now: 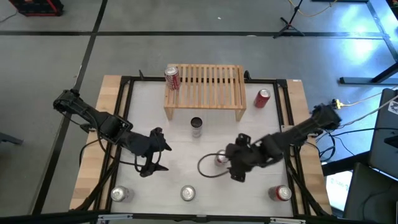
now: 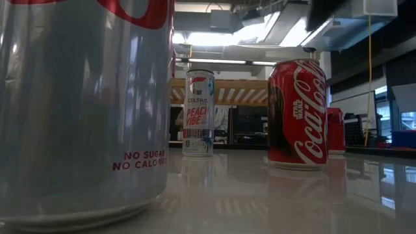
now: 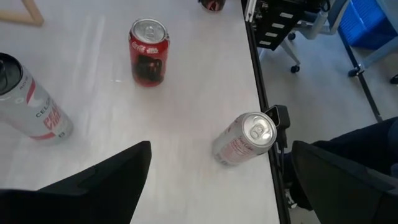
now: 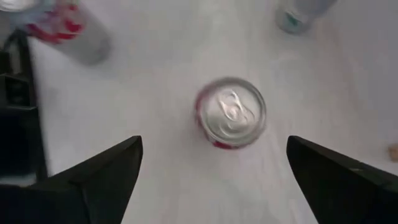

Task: Place canned beverage on shelf
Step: Put the red soda can on the shelf aligned with the red soda can

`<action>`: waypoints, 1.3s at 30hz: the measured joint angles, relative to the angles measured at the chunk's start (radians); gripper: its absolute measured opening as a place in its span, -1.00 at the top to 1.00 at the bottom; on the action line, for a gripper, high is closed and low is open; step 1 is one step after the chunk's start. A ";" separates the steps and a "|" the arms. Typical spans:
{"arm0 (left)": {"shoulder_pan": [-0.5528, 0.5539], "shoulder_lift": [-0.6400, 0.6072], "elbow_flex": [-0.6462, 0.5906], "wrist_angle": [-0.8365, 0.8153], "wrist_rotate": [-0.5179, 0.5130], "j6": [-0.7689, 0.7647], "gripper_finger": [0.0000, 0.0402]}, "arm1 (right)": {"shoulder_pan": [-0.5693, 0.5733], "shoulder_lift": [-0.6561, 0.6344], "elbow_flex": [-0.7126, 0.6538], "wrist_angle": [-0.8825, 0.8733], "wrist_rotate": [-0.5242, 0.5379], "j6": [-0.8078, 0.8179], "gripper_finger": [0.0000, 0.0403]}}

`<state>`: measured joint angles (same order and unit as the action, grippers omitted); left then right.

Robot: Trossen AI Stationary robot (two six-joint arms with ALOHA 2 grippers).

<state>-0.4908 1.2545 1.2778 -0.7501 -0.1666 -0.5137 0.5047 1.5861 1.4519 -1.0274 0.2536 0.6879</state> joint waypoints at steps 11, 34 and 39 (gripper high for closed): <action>0.000 0.001 0.000 0.011 -0.016 0.001 -0.88 | 0.125 -0.147 -0.410 0.402 0.124 0.307 -0.91; 0.000 0.002 0.000 0.010 -0.109 -0.027 -0.88 | 0.081 -0.012 -0.809 1.212 0.383 -0.030 -0.91; 0.000 0.002 0.000 0.010 -0.134 -0.032 -0.88 | 0.035 0.037 -0.792 1.309 0.330 -0.058 -0.87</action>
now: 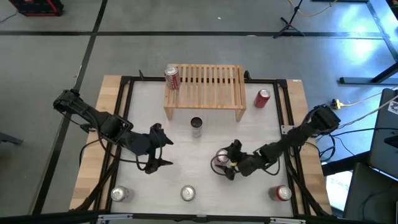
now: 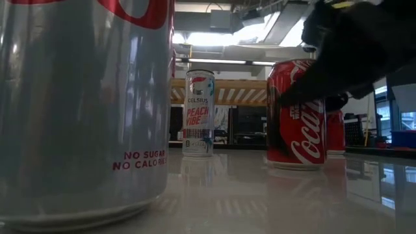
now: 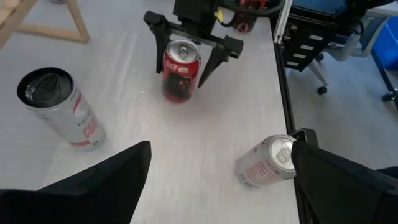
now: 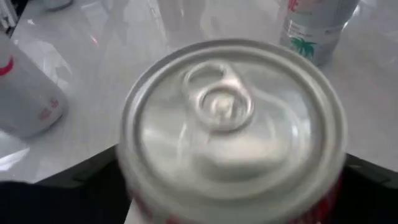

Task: Place canned beverage on shelf
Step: Put the red soda can on the shelf aligned with the red soda can

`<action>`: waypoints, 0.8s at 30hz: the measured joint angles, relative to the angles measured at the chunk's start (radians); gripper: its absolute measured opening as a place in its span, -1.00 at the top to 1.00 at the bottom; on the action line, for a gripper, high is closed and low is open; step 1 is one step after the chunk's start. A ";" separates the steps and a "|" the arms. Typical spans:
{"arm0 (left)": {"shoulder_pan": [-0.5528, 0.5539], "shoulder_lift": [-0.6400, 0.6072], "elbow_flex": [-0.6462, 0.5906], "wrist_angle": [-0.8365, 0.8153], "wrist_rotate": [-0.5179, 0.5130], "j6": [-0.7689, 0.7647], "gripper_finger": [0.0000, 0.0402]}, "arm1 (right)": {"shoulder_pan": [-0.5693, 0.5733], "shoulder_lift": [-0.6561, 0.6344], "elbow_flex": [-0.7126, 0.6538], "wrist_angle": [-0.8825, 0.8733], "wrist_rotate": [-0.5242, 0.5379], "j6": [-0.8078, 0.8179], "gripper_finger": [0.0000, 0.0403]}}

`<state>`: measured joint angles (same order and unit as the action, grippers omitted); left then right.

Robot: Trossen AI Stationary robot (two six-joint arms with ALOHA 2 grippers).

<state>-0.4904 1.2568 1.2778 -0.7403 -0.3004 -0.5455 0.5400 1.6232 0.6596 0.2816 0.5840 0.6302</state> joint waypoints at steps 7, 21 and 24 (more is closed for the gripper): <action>0.001 0.000 0.019 -0.008 -0.005 -0.035 -0.86 | -0.005 -0.015 0.103 -0.148 -0.038 0.018 -0.38; 0.049 -0.112 0.206 -0.203 -0.156 -0.029 -0.69 | -0.246 -0.080 0.644 -0.568 -0.241 -0.234 -0.38; 0.058 -0.166 0.206 -0.230 -0.157 -0.012 -0.65 | -0.322 -0.066 0.728 -0.577 -0.259 -0.300 -0.38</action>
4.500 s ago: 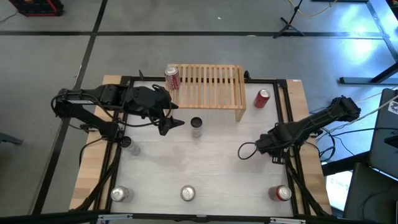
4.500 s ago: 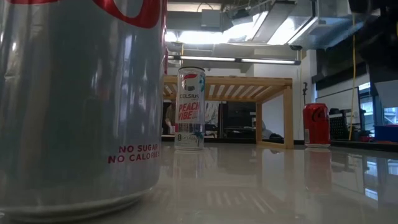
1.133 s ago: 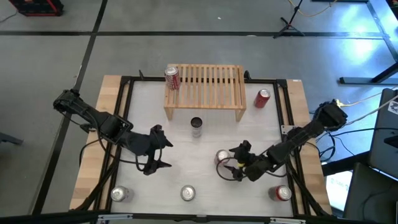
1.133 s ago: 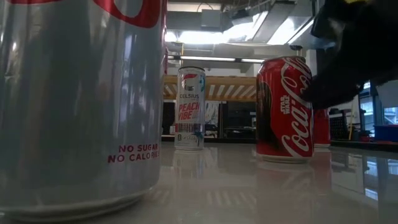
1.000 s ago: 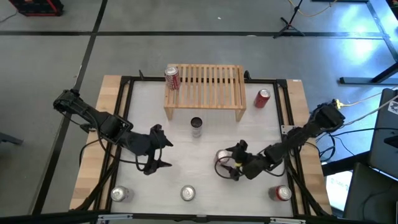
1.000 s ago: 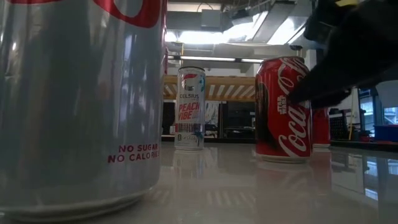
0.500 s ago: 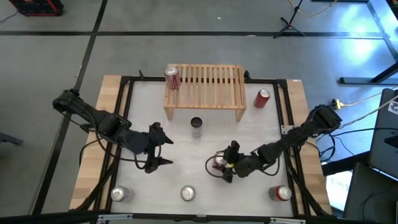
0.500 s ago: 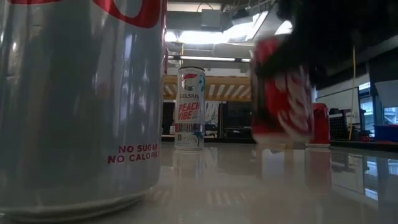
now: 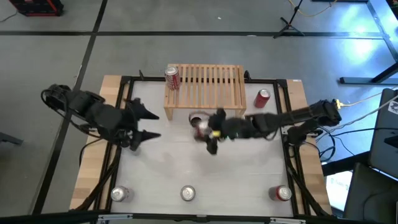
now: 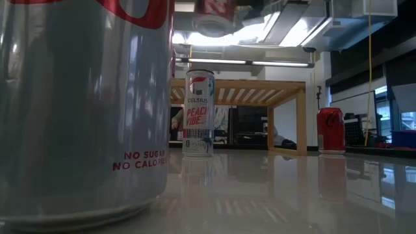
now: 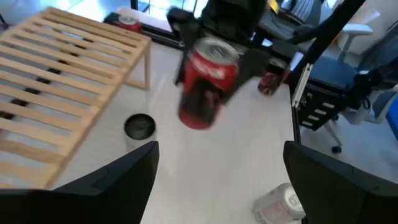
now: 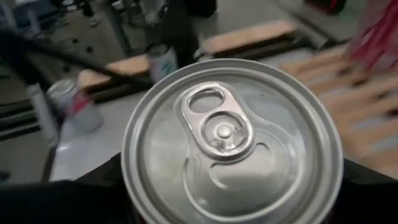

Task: Place canned beverage on shelf
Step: Put the red soda can on the shelf aligned with the red soda can

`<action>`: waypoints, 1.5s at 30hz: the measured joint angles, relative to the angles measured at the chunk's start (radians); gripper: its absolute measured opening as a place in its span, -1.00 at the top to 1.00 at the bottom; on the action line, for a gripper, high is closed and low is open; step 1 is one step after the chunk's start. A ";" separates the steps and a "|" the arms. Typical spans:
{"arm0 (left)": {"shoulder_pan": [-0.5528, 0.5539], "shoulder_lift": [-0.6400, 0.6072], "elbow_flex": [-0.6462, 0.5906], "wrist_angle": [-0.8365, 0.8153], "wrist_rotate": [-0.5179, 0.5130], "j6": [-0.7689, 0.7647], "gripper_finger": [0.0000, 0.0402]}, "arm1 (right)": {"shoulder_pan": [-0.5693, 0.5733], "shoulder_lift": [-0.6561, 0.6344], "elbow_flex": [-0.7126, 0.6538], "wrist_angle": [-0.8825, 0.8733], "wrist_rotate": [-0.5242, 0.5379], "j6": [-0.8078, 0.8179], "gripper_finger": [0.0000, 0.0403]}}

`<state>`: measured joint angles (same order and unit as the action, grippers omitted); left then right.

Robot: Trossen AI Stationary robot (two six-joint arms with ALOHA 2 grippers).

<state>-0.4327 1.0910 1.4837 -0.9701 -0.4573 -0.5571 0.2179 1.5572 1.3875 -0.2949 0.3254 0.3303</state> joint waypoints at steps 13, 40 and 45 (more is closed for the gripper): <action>0.032 -0.115 0.000 -0.043 -0.061 0.134 -0.64 | -0.268 0.262 0.389 -0.041 -0.062 -0.181 -0.38; 0.032 -0.129 -0.001 -0.049 -0.096 0.151 -0.64 | -0.402 0.570 0.583 0.058 -0.168 -0.122 -0.38; 0.032 -0.129 -0.001 -0.049 -0.102 0.151 -0.64 | -0.402 0.570 0.583 0.060 -0.163 -0.125 -0.38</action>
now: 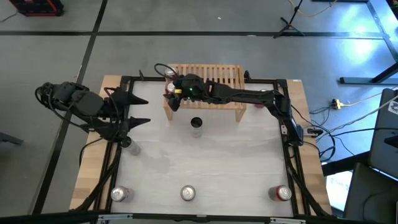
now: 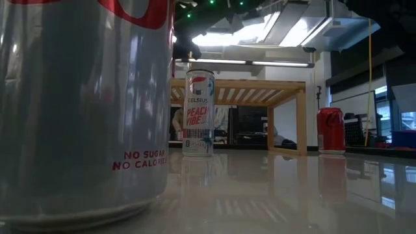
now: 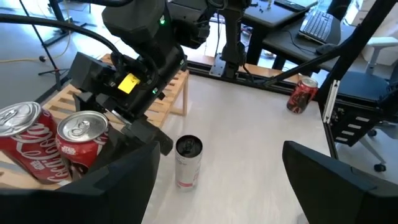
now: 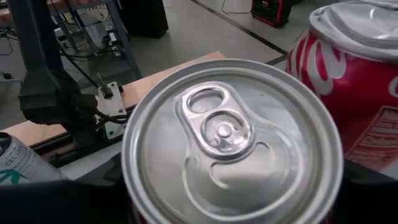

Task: Place canned beverage on shelf
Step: Put the red soda can on the shelf aligned with the red soda can

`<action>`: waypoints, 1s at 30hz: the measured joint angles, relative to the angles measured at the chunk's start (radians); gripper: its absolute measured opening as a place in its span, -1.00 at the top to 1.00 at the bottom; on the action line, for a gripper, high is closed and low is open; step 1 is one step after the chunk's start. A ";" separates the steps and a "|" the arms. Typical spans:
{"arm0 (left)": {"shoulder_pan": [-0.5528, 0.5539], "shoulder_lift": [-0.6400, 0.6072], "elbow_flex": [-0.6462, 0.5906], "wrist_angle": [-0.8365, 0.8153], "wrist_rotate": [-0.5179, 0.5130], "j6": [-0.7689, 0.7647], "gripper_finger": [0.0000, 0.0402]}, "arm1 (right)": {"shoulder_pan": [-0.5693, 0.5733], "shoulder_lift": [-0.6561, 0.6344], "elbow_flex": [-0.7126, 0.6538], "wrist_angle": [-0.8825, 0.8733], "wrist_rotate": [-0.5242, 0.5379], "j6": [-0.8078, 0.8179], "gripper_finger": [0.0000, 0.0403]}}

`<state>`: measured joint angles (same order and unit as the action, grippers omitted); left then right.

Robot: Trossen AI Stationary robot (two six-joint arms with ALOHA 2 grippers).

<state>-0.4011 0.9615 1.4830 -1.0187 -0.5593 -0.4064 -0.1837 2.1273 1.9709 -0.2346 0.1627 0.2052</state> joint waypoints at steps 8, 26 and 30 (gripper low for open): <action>0.000 0.000 0.000 0.000 0.000 0.000 -0.64 | 0.000 0.000 0.001 0.010 0.021 0.002 -0.90; 0.000 0.000 0.000 0.000 0.000 0.012 -0.64 | 0.009 -0.002 0.213 -0.439 -0.067 -0.049 -0.63; 0.000 0.000 0.000 0.001 -0.001 0.024 -0.64 | 0.021 -0.008 0.246 -0.398 -0.001 -0.073 -0.68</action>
<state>-0.4011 0.9615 1.4830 -1.0179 -0.5599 -0.3820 -0.1631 2.1193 2.2173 -0.6329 0.1613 0.1322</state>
